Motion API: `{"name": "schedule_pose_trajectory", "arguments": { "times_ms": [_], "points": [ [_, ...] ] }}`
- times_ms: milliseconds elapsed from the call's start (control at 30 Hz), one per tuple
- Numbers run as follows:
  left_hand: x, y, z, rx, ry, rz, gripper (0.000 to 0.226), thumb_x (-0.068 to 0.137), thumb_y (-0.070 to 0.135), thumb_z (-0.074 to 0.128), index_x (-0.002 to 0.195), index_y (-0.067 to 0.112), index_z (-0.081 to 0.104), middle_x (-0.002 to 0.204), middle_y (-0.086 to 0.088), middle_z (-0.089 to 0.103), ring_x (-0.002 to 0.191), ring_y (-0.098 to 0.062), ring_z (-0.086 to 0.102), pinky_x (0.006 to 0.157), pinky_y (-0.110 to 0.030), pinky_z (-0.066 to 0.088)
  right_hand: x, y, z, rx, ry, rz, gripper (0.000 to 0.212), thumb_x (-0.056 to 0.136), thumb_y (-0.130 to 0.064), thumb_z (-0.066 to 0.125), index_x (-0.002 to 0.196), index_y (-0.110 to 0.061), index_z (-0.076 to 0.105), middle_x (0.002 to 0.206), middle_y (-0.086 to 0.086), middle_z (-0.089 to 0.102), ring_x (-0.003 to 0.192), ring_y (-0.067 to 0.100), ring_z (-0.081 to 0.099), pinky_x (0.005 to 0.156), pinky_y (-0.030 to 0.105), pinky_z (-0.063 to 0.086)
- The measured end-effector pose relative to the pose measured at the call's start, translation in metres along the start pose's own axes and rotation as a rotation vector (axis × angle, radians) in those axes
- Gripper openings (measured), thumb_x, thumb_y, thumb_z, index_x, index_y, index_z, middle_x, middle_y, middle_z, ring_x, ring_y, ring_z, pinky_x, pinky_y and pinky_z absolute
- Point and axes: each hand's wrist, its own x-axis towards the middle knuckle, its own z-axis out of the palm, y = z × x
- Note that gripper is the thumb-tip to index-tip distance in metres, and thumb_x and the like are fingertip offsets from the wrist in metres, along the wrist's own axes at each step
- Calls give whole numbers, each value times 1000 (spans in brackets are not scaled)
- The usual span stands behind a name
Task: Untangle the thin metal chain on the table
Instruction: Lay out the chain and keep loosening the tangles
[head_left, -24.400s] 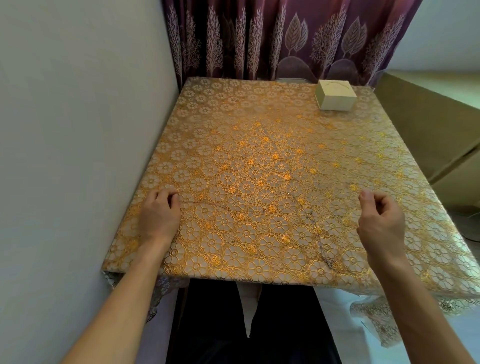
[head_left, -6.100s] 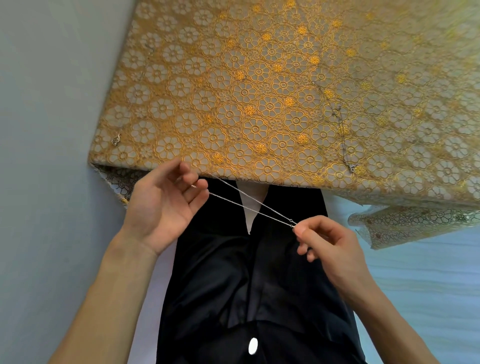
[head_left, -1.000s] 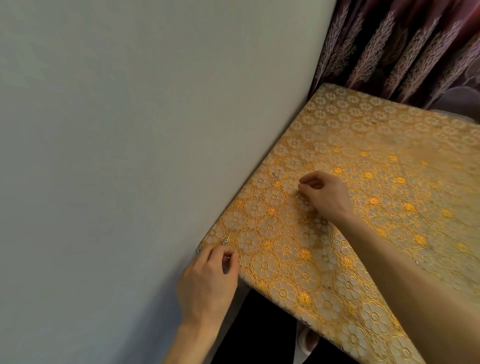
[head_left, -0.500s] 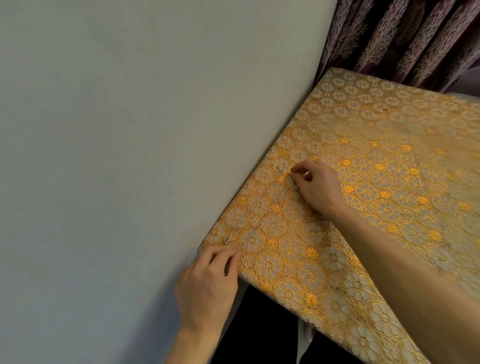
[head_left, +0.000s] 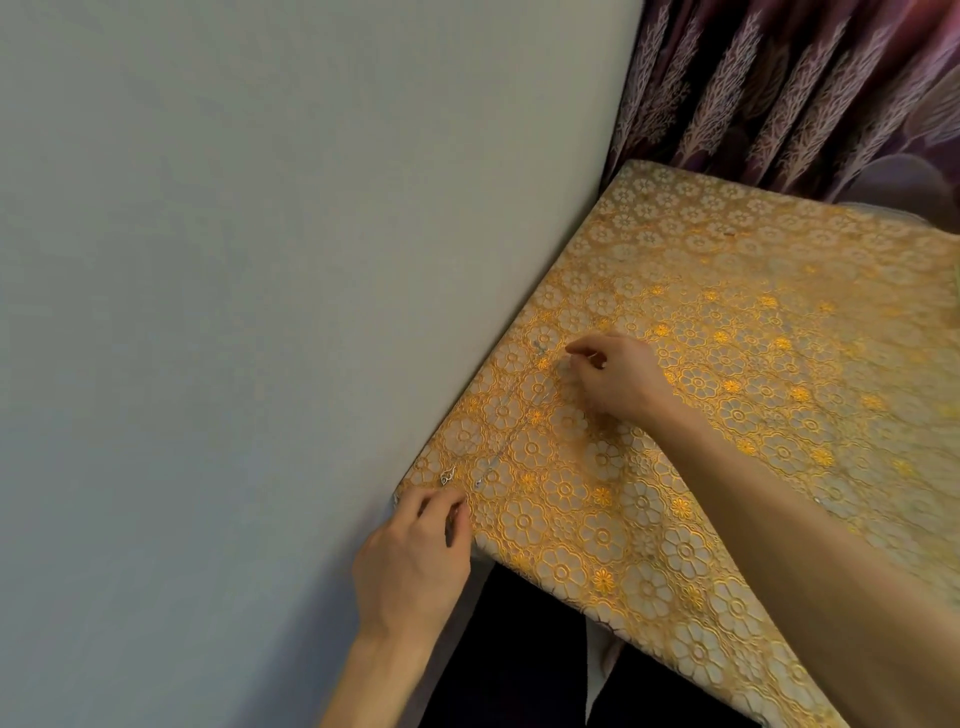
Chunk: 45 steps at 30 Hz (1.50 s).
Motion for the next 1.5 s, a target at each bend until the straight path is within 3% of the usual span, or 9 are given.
{"name": "schedule_pose_trajectory", "arguments": {
  "times_ms": [133,233,367,567,733,967,1167,1300,1500],
  "points": [
    [4,4,-10,82,-100,-39,33,98,48,50,130,43,58,127,21,61,100,-11,67,73,-27,54,-40,0,-19,22,22,16,27,99,-22,55,123,-22,68,119,-1,67,99,13,61,84,24,42],
    [9,22,-19,75,-118,10,34,99,51,44,132,47,53,132,26,54,112,-6,60,81,-24,50,-92,2,-32,47,45,35,27,99,-25,56,124,-27,67,121,-6,67,108,12,60,91,30,46],
    [18,70,-11,-10,-218,221,31,100,49,48,129,44,58,129,24,55,121,-3,51,91,-22,45,-182,27,-43,-56,100,69,27,101,-34,53,126,-35,64,128,-17,61,122,7,49,103,29,42],
    [27,146,41,84,-453,631,48,98,58,41,144,45,43,157,16,33,147,-11,27,122,-38,22,-299,66,-53,-140,341,194,20,89,-26,64,107,-26,73,109,-11,68,101,13,62,85,31,57],
    [15,180,79,148,-510,807,60,97,68,29,153,46,27,167,9,12,154,-17,9,126,-44,4,-360,80,-56,-124,478,432,24,84,-18,79,107,-22,74,109,-9,67,103,13,59,87,28,52],
    [-2,175,97,56,-458,782,73,88,77,3,154,50,19,167,13,3,154,-7,-5,126,-43,-3,-398,84,-36,-17,609,559,23,88,-16,75,110,-19,72,112,-14,60,108,7,54,95,31,50],
    [-6,176,99,33,-440,762,66,92,71,15,153,47,28,167,11,11,154,-9,3,126,-44,1,-390,78,-27,-16,717,634,20,87,-31,76,103,-20,73,109,-12,62,105,9,54,93,25,44],
    [-7,175,101,28,-439,751,64,94,69,21,152,46,30,166,10,15,154,-10,7,126,-43,2,-376,74,-28,-82,701,719,20,87,-44,73,98,-27,71,106,-14,63,103,11,50,89,30,43],
    [-11,170,103,-39,-408,750,61,95,66,26,150,42,39,164,7,24,154,-11,13,126,-44,7,-375,74,-23,-133,696,727,8,90,-30,72,96,-25,70,106,-10,64,102,17,52,84,40,46]
  ]
}}
